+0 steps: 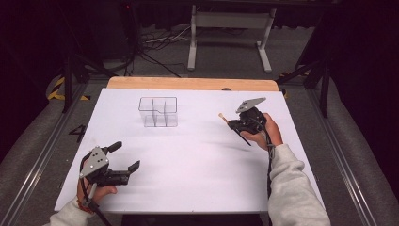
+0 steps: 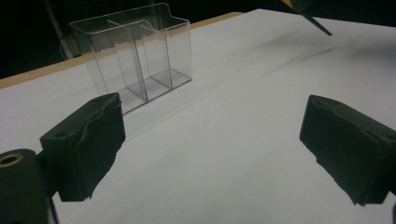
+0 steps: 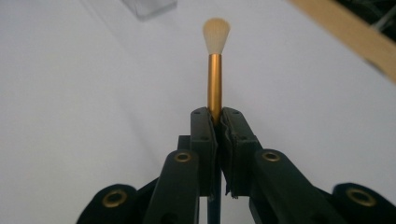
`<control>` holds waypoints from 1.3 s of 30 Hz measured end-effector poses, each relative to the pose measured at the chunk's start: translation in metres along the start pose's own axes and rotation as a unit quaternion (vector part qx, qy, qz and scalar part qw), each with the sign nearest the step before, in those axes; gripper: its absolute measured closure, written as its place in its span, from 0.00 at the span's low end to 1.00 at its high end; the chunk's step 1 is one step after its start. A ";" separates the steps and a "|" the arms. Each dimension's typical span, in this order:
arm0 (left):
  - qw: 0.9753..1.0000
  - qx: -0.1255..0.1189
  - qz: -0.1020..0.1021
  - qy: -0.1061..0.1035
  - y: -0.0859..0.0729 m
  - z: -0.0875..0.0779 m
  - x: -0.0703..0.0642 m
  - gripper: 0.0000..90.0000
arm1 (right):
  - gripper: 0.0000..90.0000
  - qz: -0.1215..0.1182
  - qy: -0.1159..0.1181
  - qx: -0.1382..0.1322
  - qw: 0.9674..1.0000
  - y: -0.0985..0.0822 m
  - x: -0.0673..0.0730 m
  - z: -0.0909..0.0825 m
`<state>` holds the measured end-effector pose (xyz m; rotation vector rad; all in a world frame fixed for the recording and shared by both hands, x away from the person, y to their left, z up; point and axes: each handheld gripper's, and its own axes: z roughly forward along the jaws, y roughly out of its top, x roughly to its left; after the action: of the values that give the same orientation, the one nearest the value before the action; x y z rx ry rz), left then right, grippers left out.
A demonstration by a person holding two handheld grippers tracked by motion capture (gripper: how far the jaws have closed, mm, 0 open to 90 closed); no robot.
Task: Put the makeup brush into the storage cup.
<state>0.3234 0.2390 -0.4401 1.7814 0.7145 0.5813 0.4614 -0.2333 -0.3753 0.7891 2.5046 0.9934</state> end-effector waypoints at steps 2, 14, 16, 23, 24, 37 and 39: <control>1.000 -0.009 -0.008 0.001 0.002 -0.002 0.004 0.09 | 0.94 0.007 0.004 -0.046 0.999 0.000 0.004 -0.009; 0.999 -0.017 -0.035 -0.036 0.022 0.001 0.021 0.13 | 0.94 0.033 0.058 -0.218 0.974 -0.001 0.039 -0.020; 0.999 -0.018 -0.035 -0.038 0.027 0.006 0.020 0.13 | 0.94 0.031 0.061 -0.231 0.971 0.001 0.047 -0.018; 0.998 -0.023 -0.011 -0.061 0.048 0.036 0.003 0.13 | 0.94 0.035 0.077 -0.266 0.960 0.007 0.068 -0.009; 0.997 -0.025 -0.006 -0.067 0.052 0.044 -0.002 0.13 | 0.94 0.034 0.076 -0.269 0.959 0.007 0.070 -0.008; 0.988 -0.021 0.024 -0.148 0.073 0.103 -0.050 0.14 | 0.94 0.040 0.104 -0.310 0.944 0.008 0.093 -0.001; 0.986 -0.020 0.020 -0.162 0.073 0.111 -0.057 0.15 | 0.94 0.035 0.108 -0.310 0.944 0.010 0.097 0.001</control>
<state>0.3731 0.1075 -0.4067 1.8008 0.4397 0.3179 0.3884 -0.1683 -0.3788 0.5889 2.1160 1.8463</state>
